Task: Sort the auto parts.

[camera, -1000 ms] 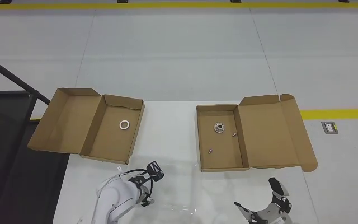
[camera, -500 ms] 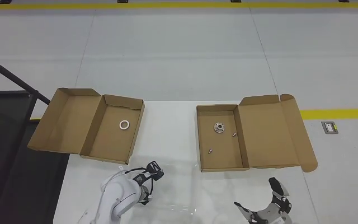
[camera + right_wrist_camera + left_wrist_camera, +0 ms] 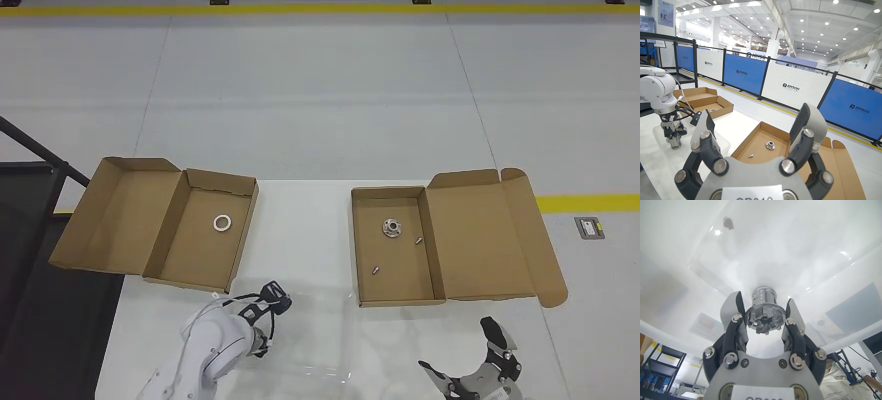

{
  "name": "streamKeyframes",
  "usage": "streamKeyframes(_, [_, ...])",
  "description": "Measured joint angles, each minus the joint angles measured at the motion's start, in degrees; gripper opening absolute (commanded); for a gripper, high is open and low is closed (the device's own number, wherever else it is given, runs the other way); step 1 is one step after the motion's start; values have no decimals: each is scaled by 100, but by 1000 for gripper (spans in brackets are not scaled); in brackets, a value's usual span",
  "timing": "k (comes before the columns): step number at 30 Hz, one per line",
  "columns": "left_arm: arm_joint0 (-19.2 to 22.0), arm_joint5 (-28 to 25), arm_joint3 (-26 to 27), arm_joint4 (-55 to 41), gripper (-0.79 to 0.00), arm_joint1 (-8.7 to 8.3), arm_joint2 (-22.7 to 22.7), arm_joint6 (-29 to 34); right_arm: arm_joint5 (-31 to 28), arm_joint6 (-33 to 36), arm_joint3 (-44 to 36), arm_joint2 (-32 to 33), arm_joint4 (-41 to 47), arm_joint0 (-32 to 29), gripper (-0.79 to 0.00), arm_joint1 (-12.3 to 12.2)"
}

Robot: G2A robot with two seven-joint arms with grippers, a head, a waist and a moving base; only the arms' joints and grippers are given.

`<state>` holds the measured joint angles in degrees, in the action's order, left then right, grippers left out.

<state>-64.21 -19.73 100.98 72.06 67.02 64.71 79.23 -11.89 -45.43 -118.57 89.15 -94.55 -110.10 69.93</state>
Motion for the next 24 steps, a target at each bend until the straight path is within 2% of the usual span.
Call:
streamKeyframes(6, [-152, -68, 436, -198, -785, -45, 213, -197, 0, 0, 0, 0, 0, 0, 0, 0])
streamKeyframes(12, [-382, -162, 935, -553, -785, -111, 628, -628, 0, 0, 0, 0, 0, 0, 0, 0])
streamKeyframes(19, [-858, -122, 1641, -1157, -785, -210, 1563, -1440, 0, 0, 0, 0, 0, 0, 0, 0])
streamKeyframes(24, [-1132, -61, 1833, -1520, -785, -262, 2208, -1952, 0, 0, 0, 0, 0, 0, 0, 0])
